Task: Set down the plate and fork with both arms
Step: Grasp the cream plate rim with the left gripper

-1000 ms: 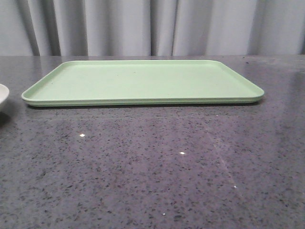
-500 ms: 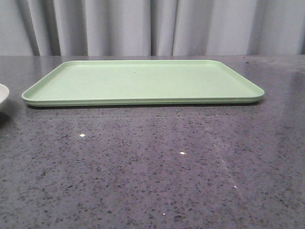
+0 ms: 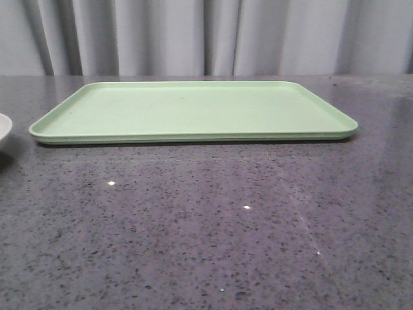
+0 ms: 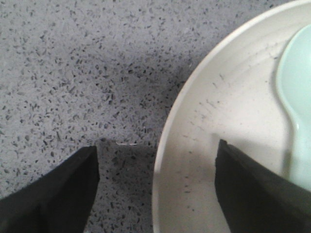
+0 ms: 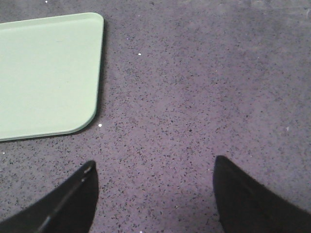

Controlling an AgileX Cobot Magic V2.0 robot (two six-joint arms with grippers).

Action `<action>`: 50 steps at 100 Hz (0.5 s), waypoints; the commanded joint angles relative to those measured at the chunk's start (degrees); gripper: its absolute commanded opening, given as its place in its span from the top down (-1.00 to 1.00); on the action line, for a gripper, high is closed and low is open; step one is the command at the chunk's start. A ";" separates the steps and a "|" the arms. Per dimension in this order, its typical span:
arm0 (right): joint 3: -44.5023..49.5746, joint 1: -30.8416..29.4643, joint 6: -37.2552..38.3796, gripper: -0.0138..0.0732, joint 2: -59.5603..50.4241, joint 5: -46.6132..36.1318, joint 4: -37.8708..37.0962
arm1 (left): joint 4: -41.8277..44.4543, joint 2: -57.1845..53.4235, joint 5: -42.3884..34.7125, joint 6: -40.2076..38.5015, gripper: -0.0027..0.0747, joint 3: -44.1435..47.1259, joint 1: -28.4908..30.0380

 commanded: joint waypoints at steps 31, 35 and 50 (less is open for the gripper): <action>-2.00 -0.36 -0.64 -0.48 0.47 -3.64 -0.22 | -0.26 -0.77 -2.07 -0.50 0.55 -1.89 0.18; -2.00 -0.36 -0.64 -0.48 0.47 -3.64 -0.22 | -0.26 -0.77 -1.98 -0.50 0.65 -1.89 0.18; -2.00 -0.36 -0.64 -0.48 0.47 -3.64 -0.22 | -0.26 -0.77 -1.43 -0.50 0.90 -1.89 0.18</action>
